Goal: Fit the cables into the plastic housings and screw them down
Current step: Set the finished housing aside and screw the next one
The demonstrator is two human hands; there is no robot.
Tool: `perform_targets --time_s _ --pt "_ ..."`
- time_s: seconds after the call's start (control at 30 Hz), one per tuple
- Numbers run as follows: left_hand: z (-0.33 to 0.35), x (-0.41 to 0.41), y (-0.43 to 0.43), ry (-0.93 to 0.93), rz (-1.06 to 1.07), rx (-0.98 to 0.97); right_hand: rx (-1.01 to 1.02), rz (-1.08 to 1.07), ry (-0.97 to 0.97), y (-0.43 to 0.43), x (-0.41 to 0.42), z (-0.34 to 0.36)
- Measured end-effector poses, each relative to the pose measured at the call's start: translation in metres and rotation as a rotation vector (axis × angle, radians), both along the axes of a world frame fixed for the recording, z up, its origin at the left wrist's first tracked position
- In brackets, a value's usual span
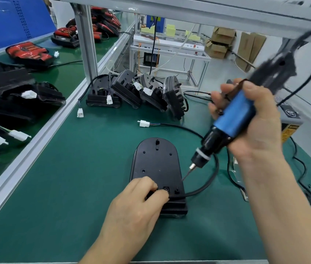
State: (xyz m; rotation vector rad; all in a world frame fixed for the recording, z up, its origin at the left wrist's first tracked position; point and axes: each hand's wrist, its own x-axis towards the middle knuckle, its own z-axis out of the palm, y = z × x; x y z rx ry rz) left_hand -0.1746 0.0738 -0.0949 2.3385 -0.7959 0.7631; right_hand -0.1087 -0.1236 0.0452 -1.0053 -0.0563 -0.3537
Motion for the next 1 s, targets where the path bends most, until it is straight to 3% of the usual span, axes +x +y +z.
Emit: perform_targets --time_s 0.33,0.6,1.0 --pt "0.0 0.001 -0.003 -0.036 0.007 -0.059 0.175 -0.352 0.258 -0.126 -0.026 -0.04" --pt "0.002 0.001 -0.005 -0.055 0.033 -0.067 0.194 -0.41 0.548 -0.163 -0.038 -0.083" --pt "0.004 0.001 -0.007 -0.074 0.043 -0.078 -0.151 -0.488 0.799 -0.183 -0.034 -0.096"
